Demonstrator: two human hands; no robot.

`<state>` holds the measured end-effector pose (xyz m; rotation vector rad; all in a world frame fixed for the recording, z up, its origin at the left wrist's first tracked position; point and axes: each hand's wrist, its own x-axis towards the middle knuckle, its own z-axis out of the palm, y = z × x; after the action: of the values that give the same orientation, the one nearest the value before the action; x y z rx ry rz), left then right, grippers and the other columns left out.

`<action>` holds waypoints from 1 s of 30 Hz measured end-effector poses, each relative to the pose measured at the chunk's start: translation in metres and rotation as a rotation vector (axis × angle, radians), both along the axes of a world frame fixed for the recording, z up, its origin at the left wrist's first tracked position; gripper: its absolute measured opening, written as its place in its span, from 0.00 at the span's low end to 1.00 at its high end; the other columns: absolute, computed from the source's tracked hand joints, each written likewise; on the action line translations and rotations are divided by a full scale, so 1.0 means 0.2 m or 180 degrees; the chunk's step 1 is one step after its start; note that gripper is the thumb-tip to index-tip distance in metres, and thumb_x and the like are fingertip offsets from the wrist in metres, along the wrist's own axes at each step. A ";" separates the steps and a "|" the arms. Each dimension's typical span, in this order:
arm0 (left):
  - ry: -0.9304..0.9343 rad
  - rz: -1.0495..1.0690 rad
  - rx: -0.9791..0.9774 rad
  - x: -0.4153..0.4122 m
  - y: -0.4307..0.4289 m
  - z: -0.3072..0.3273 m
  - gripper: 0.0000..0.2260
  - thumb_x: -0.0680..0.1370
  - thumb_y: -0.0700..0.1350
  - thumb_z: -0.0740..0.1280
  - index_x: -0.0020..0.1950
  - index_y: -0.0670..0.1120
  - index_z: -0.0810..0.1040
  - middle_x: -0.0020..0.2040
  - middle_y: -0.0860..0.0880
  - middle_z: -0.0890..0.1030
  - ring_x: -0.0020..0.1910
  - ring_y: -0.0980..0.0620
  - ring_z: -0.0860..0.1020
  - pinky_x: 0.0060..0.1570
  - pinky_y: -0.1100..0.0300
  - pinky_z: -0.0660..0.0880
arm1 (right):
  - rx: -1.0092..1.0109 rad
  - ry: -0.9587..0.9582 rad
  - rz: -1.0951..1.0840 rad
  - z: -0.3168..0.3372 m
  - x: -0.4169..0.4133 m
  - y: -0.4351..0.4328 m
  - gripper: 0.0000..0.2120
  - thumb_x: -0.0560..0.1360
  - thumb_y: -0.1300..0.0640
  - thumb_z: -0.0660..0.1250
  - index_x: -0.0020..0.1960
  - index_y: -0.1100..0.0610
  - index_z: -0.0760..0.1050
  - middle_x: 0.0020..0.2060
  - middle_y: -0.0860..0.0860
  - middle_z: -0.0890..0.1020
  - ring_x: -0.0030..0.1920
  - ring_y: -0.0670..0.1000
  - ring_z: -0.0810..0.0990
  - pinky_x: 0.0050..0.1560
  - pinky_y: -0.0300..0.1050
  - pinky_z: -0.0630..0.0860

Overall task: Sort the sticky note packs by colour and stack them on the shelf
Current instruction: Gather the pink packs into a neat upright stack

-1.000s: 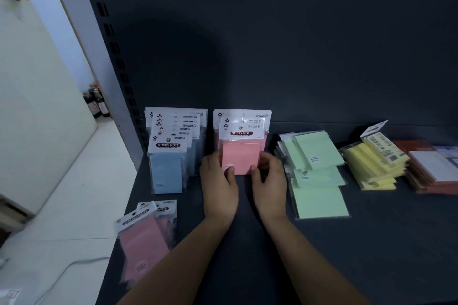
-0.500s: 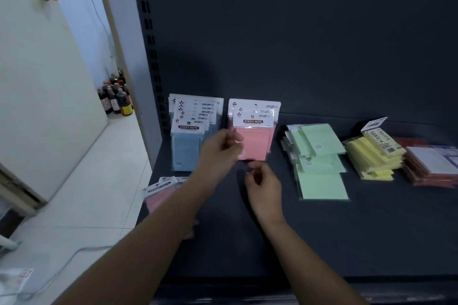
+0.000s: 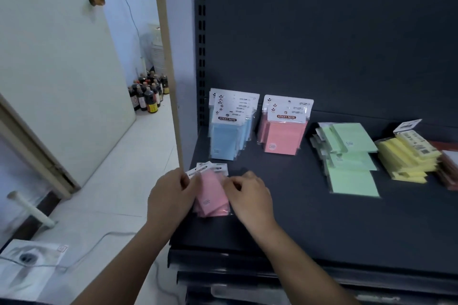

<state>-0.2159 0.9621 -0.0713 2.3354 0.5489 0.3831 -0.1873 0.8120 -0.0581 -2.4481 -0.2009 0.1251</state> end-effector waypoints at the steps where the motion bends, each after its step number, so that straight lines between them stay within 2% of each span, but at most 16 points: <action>1: 0.0071 0.0041 0.0142 -0.01 0.00 0.00 0.15 0.76 0.54 0.62 0.35 0.46 0.70 0.34 0.50 0.75 0.37 0.50 0.72 0.34 0.57 0.63 | -0.0063 -0.0021 0.0001 0.00 -0.01 0.01 0.18 0.78 0.44 0.57 0.50 0.53 0.82 0.46 0.51 0.74 0.51 0.53 0.74 0.56 0.51 0.70; 5: 0.0334 0.0074 0.0562 -0.05 0.02 -0.01 0.16 0.78 0.58 0.58 0.43 0.47 0.74 0.42 0.51 0.77 0.45 0.49 0.71 0.44 0.55 0.66 | -0.0343 -0.0088 0.0008 -0.02 -0.03 0.06 0.20 0.78 0.43 0.56 0.49 0.55 0.79 0.50 0.50 0.73 0.54 0.52 0.71 0.58 0.49 0.68; 9: 0.0283 -0.0104 0.0656 -0.06 -0.01 -0.02 0.16 0.78 0.57 0.58 0.48 0.47 0.77 0.49 0.50 0.75 0.48 0.51 0.67 0.48 0.56 0.64 | -0.0156 0.0077 0.0017 -0.02 -0.04 0.09 0.16 0.77 0.44 0.58 0.59 0.49 0.77 0.55 0.48 0.72 0.59 0.51 0.67 0.61 0.45 0.62; 11: 0.0250 -0.0242 0.0488 -0.06 -0.02 -0.01 0.15 0.78 0.56 0.59 0.51 0.46 0.77 0.51 0.49 0.74 0.48 0.53 0.64 0.48 0.59 0.62 | 0.0083 0.0226 0.0031 -0.02 -0.04 0.11 0.15 0.78 0.47 0.58 0.62 0.48 0.75 0.58 0.46 0.72 0.61 0.51 0.65 0.62 0.44 0.60; 14: 0.0084 -0.0372 -0.0042 -0.06 -0.04 0.01 0.11 0.78 0.52 0.62 0.54 0.47 0.75 0.50 0.50 0.74 0.50 0.53 0.67 0.48 0.61 0.64 | 0.0861 0.0416 -0.0024 -0.01 -0.05 0.12 0.14 0.77 0.55 0.60 0.62 0.51 0.75 0.57 0.48 0.77 0.60 0.51 0.71 0.63 0.46 0.68; 16: 0.0002 -0.0483 -0.0493 -0.05 -0.07 0.04 0.07 0.78 0.48 0.64 0.53 0.48 0.73 0.50 0.51 0.76 0.49 0.52 0.73 0.46 0.59 0.70 | 0.1732 0.0611 -0.0212 0.01 -0.07 0.12 0.13 0.77 0.62 0.61 0.58 0.52 0.76 0.52 0.49 0.81 0.52 0.49 0.78 0.51 0.39 0.76; 18: -0.0021 -0.0483 -0.1362 -0.04 -0.12 0.06 0.06 0.77 0.42 0.66 0.52 0.48 0.72 0.50 0.48 0.78 0.48 0.51 0.78 0.44 0.57 0.76 | 0.2332 0.0795 -0.0409 0.03 -0.08 0.09 0.14 0.76 0.66 0.61 0.57 0.51 0.75 0.49 0.48 0.82 0.47 0.44 0.80 0.41 0.31 0.75; 21: -0.0223 -0.0333 -0.2528 -0.02 -0.16 0.07 0.13 0.74 0.36 0.68 0.54 0.49 0.71 0.51 0.49 0.79 0.49 0.53 0.79 0.41 0.61 0.76 | 0.2879 0.0912 -0.0716 0.03 -0.07 0.06 0.16 0.75 0.70 0.62 0.56 0.52 0.75 0.49 0.50 0.82 0.48 0.47 0.81 0.45 0.35 0.78; 23: -0.0447 -0.0379 -0.2811 -0.01 -0.19 0.08 0.18 0.74 0.34 0.69 0.58 0.49 0.70 0.53 0.50 0.78 0.50 0.54 0.78 0.41 0.62 0.77 | 0.3273 0.1049 -0.0877 0.03 -0.07 0.04 0.18 0.75 0.71 0.62 0.59 0.55 0.73 0.51 0.52 0.82 0.52 0.51 0.80 0.50 0.41 0.79; 25: -0.0589 -0.0574 -0.2831 0.01 -0.24 0.08 0.22 0.73 0.34 0.69 0.62 0.52 0.68 0.55 0.53 0.78 0.52 0.56 0.78 0.46 0.60 0.78 | 0.3644 0.1047 -0.0908 0.03 -0.06 0.00 0.19 0.75 0.73 0.60 0.61 0.57 0.73 0.51 0.53 0.82 0.50 0.50 0.81 0.50 0.41 0.79; 27: -0.0603 -0.0889 -0.2565 0.03 -0.29 0.07 0.22 0.74 0.34 0.68 0.61 0.56 0.69 0.57 0.53 0.78 0.55 0.56 0.77 0.53 0.56 0.77 | 0.3854 0.0817 -0.0884 0.05 -0.05 -0.06 0.20 0.74 0.75 0.59 0.61 0.59 0.74 0.50 0.55 0.83 0.50 0.50 0.81 0.51 0.40 0.78; 30: -0.0644 -0.1253 -0.1928 0.08 -0.36 0.06 0.20 0.75 0.34 0.65 0.64 0.50 0.71 0.59 0.49 0.77 0.59 0.53 0.76 0.61 0.53 0.72 | 0.3935 0.0439 -0.0753 0.08 -0.02 -0.12 0.23 0.73 0.77 0.57 0.62 0.59 0.74 0.53 0.57 0.82 0.53 0.51 0.81 0.57 0.43 0.77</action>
<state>-0.2004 0.8900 -0.0595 1.7363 0.0756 0.2211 -0.1921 0.7875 -0.0424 -1.2096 0.0754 0.0376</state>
